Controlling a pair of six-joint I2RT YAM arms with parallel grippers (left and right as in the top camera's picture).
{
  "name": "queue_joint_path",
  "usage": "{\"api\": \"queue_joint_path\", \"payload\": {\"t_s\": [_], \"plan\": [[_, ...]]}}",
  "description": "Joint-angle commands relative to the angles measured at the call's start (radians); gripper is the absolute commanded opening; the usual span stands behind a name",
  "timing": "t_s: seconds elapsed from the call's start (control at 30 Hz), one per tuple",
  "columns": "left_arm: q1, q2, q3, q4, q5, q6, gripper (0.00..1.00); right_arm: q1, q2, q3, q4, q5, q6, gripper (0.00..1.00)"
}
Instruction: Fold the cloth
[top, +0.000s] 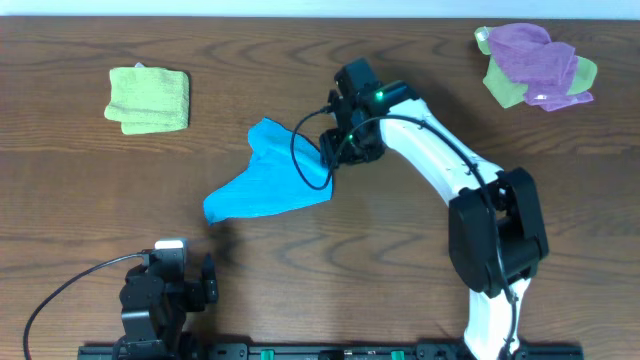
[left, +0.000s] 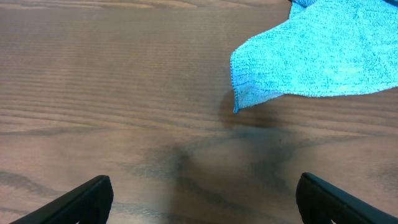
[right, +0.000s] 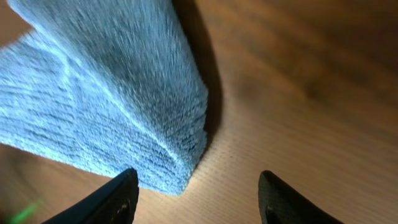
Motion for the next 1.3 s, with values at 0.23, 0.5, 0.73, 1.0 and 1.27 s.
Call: {"api": "queue_joint_path", "payload": {"t_s": [0.23, 0.5, 0.73, 1.0, 1.27], "plan": [[-0.005, -0.006, -0.042, -0.041, -0.008, 0.0, 0.95, 0.005, 0.007, -0.136, 0.152, -0.116, 0.074, 0.58], [-0.005, -0.006, -0.042, -0.041, -0.008, 0.0, 0.95, 0.005, 0.064, -0.151, 0.202, -0.172, 0.087, 0.45], [-0.005, -0.006, -0.042, 0.061, 0.071, -0.019, 0.95, -0.01, 0.065, -0.144, 0.226, -0.171, 0.09, 0.01], [-0.005, -0.004, -0.027, 0.203, 0.293, -0.153, 0.95, -0.071, -0.045, 0.012, 0.196, 0.144, 0.02, 0.01], [-0.005, -0.003, -0.027, 0.209, 0.364, -0.207, 0.95, -0.071, -0.09, 0.243, 0.167, 0.413, -0.03, 0.01]]}}
